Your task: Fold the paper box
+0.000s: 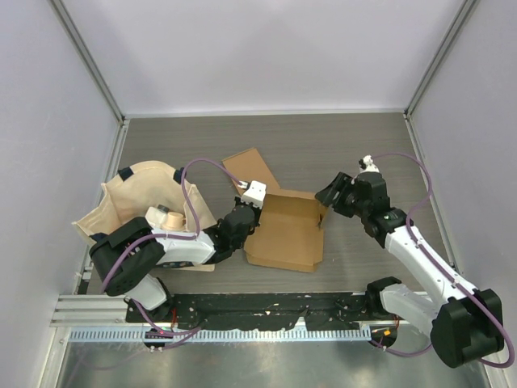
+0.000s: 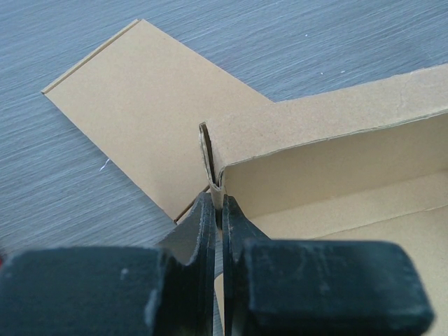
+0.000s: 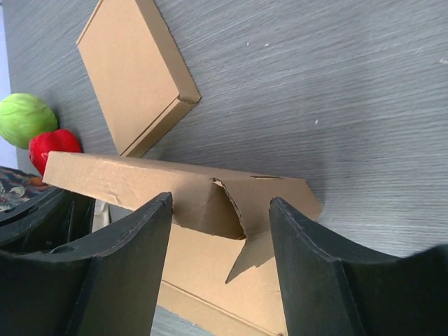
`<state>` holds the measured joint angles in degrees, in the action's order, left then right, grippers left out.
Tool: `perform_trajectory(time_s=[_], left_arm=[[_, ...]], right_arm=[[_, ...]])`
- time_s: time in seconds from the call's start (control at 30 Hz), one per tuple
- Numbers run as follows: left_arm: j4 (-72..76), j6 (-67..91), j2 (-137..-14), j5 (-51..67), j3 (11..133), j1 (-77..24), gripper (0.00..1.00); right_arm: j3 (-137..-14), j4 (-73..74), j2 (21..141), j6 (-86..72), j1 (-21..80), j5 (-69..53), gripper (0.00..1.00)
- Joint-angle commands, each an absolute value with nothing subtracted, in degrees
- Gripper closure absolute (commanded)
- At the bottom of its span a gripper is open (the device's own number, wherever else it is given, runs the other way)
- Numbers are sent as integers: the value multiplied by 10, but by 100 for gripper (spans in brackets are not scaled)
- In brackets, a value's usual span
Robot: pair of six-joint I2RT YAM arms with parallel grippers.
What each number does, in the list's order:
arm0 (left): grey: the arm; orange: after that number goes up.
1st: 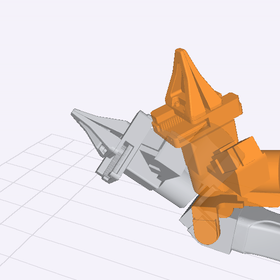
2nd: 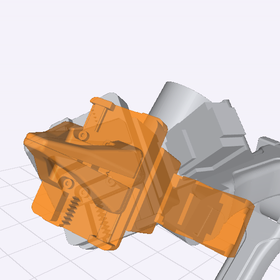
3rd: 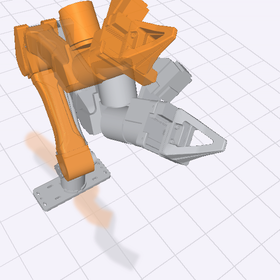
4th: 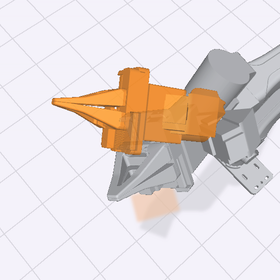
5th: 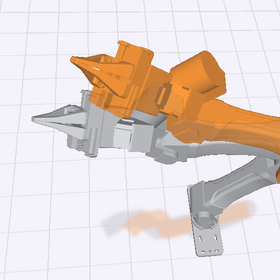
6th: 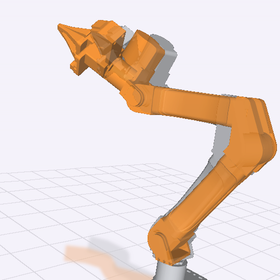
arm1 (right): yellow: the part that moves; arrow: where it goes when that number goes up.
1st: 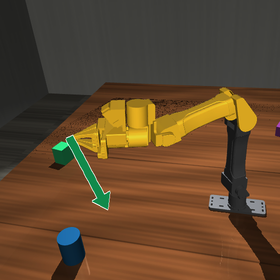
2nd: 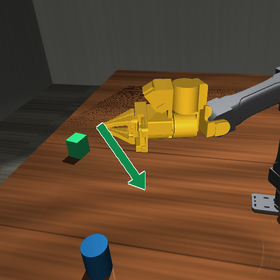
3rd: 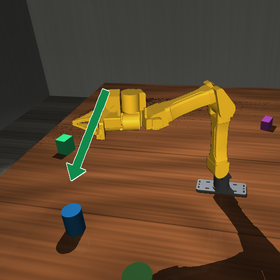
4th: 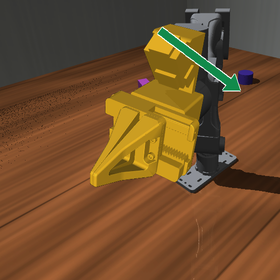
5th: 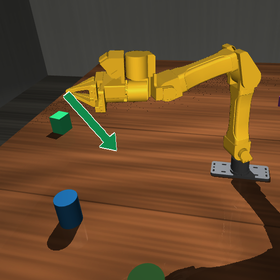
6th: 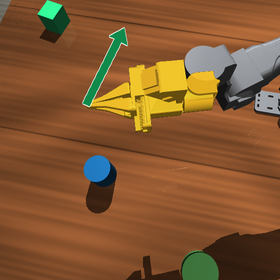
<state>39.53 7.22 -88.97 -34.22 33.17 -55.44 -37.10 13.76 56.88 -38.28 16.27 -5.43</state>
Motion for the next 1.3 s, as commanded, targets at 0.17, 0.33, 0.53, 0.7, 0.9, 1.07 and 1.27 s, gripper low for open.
perform_trajectory(time_s=[0.17,0.33,0.53,0.7,0.9,1.07,1.27], left_arm=[[414,75,-877,-341,328,-557,100],[414,80,-877,-345,328,-561,100],[412,82,-880,-351,328,-562,100],[397,86,-880,-361,336,-562,100],[388,90,-872,-359,336,-562,100],[388,89,-867,-356,336,-562,100],[388,84,-868,-359,337,-562,100]], right_arm=[[-322,57,550,-409,163,-82,66],[-302,19,564,-442,163,-80,75],[-293,-7,563,-433,163,-98,61],[-317,81,500,-375,163,-59,41],[-351,217,439,-367,158,109,29],[-375,316,496,-369,156,178,49],[-346,230,527,-289,176,62,54]])
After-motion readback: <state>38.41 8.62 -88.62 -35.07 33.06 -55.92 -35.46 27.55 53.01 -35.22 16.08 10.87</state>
